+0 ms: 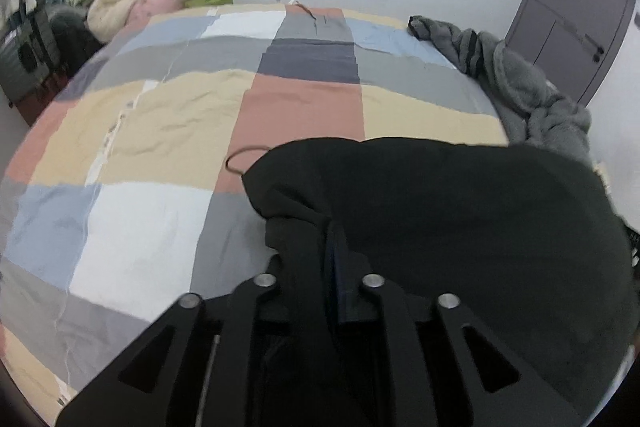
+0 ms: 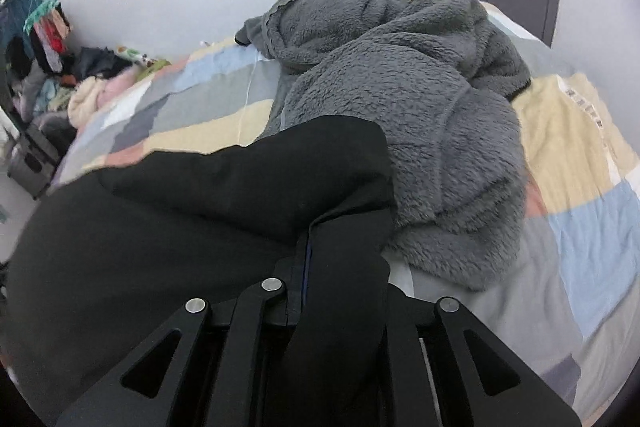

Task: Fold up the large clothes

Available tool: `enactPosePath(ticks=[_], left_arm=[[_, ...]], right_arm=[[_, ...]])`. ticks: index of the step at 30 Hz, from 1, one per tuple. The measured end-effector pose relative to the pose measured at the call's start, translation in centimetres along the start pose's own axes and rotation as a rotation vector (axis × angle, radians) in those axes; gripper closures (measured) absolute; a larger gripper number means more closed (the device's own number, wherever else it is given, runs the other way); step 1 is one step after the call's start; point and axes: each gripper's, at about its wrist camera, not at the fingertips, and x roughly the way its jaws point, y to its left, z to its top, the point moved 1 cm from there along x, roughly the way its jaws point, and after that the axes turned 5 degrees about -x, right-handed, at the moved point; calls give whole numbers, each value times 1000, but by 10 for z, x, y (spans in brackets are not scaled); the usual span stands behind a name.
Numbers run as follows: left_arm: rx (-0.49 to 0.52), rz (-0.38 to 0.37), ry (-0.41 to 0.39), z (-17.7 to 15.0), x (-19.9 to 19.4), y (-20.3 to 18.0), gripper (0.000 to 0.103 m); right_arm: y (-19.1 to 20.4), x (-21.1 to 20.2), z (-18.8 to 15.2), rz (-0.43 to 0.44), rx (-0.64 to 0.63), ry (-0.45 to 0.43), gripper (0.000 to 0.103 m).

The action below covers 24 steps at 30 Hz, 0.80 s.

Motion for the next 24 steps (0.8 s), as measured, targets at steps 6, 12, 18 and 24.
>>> enactPosePath(ticks=[6,12,18,24], left_arm=[[-84,-71,-10,-1,-43,10,34],[-74,-70,-126,3,-124,-2,25],[-34,-80,-240,2,-220,-23,19],[-23,-139,-324,-21,-308,-35,17]], right_arm=[[-11,-52,-5,71,66,-15,48],[-6,-141,10,12,52,-134,36],[31,-233,24,-2,-32,-271,34],[78,-325,8,-40,-102,-424,32]])
